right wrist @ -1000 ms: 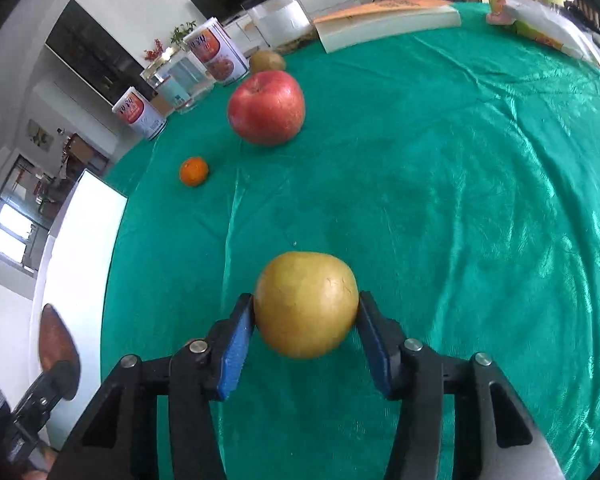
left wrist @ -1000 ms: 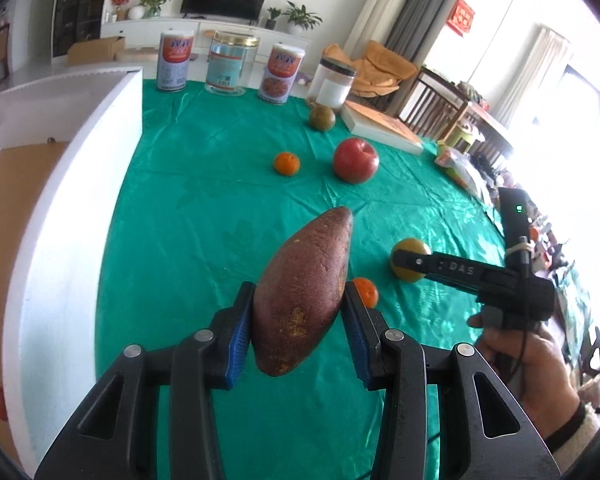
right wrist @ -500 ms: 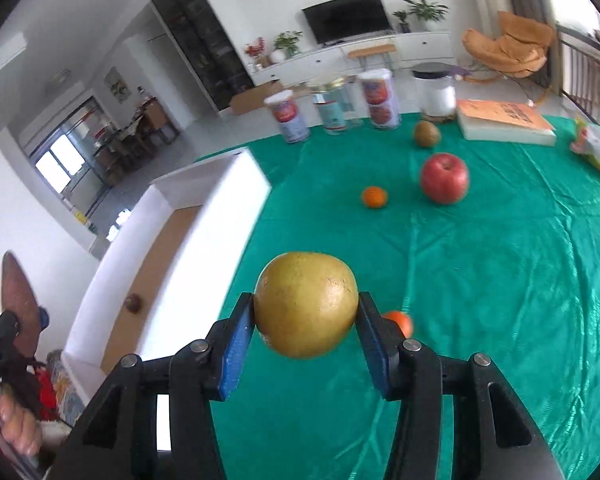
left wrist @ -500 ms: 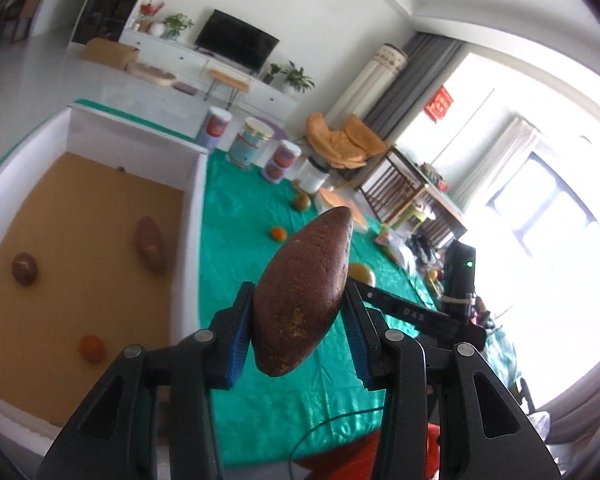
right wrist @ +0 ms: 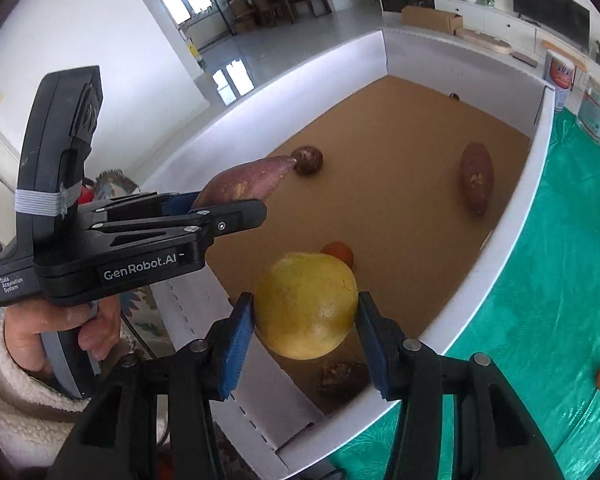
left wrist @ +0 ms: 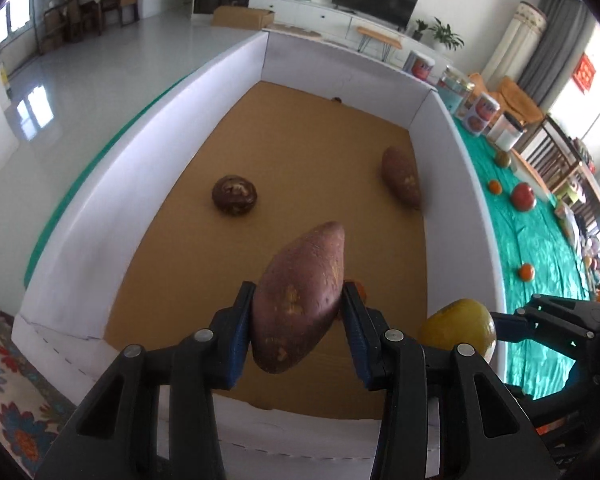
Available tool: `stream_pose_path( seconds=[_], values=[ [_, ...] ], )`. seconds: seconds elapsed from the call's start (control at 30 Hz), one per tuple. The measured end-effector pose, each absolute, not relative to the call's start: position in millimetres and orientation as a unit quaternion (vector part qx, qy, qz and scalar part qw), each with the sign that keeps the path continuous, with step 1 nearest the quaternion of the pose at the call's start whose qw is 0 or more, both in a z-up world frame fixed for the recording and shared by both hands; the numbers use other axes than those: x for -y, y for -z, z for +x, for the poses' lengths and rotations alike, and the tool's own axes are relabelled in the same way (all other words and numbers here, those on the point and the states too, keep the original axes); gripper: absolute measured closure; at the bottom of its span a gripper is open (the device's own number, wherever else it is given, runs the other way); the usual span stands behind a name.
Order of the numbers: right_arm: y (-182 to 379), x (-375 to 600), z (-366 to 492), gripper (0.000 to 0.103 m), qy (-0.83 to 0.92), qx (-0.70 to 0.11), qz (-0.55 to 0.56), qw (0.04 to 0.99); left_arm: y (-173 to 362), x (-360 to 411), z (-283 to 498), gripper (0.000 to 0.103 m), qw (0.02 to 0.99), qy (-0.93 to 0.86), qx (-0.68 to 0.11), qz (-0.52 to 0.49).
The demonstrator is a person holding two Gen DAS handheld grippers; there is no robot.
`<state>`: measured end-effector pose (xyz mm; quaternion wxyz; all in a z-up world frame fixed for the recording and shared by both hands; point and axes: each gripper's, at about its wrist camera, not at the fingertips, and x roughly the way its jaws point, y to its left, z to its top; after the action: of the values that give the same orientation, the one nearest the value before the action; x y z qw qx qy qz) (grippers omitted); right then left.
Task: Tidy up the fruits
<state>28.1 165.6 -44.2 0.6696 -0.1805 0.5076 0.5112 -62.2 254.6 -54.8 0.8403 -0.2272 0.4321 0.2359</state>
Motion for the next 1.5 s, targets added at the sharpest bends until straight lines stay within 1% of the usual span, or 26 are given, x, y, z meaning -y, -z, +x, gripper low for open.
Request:
stream_pose_path(
  seconds=[0.03, 0.07, 0.13, 0.17, 0.33, 0.37, 0.43, 0.5, 0.57, 0.7, 0.83, 0.9, 1.0, 1.13, 1.2, 1.27, 1.37, 1.43, 1.47, 1.5],
  values=[
    [49, -168, 27, 0.052, -0.510, -0.510, -0.187, 0.668, 55, -253, -62, 0.061, 0.841, -0.242, -0.430, -0.221],
    [52, -170, 27, 0.052, -0.509, -0.513, -0.189, 0.665, 55, -251, -64, 0.060, 0.843, -0.250, -0.426, -0.213],
    [55, -170, 28, 0.052, -0.509, -0.516, -0.182, 0.665, 52, -251, -63, 0.050, 0.846, -0.261, -0.419, -0.199],
    [54, -166, 30, 0.052, -0.510, -0.512, -0.174, 0.669, 49, -252, -62, 0.042, 0.848, -0.265, -0.415, -0.197],
    [31, -133, 49, 0.051, -0.502, -0.491, -0.113, 0.703, 33, -242, -59, 0.040, 0.862, -0.256, -0.394, -0.191],
    [26, -121, 55, 0.051, -0.495, -0.485, -0.100, 0.714, 29, -237, -60, 0.038, 0.866, -0.250, -0.390, -0.189],
    [16, -99, 72, 0.048, -0.477, -0.472, -0.073, 0.738, 23, -221, -51, 0.036, 0.875, -0.235, -0.385, -0.178],
    [13, -68, 84, 0.042, -0.449, -0.459, -0.047, 0.765, 18, -198, -37, 0.034, 0.884, -0.211, -0.384, -0.163],
    [13, -29, 100, 0.040, -0.411, -0.451, -0.024, 0.792, 15, -171, -22, 0.031, 0.894, -0.179, -0.385, -0.146],
    [29, 52, 126, 0.040, -0.311, -0.451, -0.001, 0.837, 17, -117, 14, 0.030, 0.903, -0.108, -0.397, -0.124],
    [41, 121, 140, 0.038, -0.227, -0.453, -0.002, 0.862, 22, -75, 44, 0.030, 0.905, -0.082, -0.407, -0.091],
    [45, 147, 141, 0.031, -0.195, -0.453, 0.001, 0.870, 24, -58, 53, 0.030, 0.906, -0.076, -0.409, -0.075],
    [55, 173, 147, 0.025, -0.160, -0.454, 0.007, 0.876, 28, -38, 66, 0.030, 0.906, -0.073, -0.413, -0.053],
    [73, 191, 153, 0.024, -0.125, -0.461, 0.012, 0.878, 35, -20, 81, 0.030, 0.905, -0.067, -0.418, -0.041],
    [82, 198, 158, 0.021, -0.105, -0.464, 0.009, 0.880, 43, -14, 89, 0.030, 0.903, -0.063, -0.423, -0.040],
    [94, 203, 165, 0.018, -0.080, -0.469, 0.001, 0.880, 56, -12, 100, 0.030, 0.900, -0.054, -0.431, -0.047],
    [110, 213, 176, 0.018, -0.047, -0.479, -0.006, 0.877, 81, -11, 118, 0.030, 0.888, -0.040, -0.452, -0.073],
    [114, 219, 181, 0.015, -0.033, -0.475, -0.007, 0.879, 98, -14, 130, 0.030, 0.876, -0.039, -0.471, -0.099],
    [114, 223, 183, 0.011, -0.031, -0.472, -0.008, 0.881, 106, -16, 135, 0.030, 0.872, -0.045, -0.475, -0.108],
    [114, 225, 187, 0.010, -0.031, -0.470, -0.011, 0.882, 111, -17, 140, 0.030, 0.872, -0.053, -0.474, -0.112]
  ],
)
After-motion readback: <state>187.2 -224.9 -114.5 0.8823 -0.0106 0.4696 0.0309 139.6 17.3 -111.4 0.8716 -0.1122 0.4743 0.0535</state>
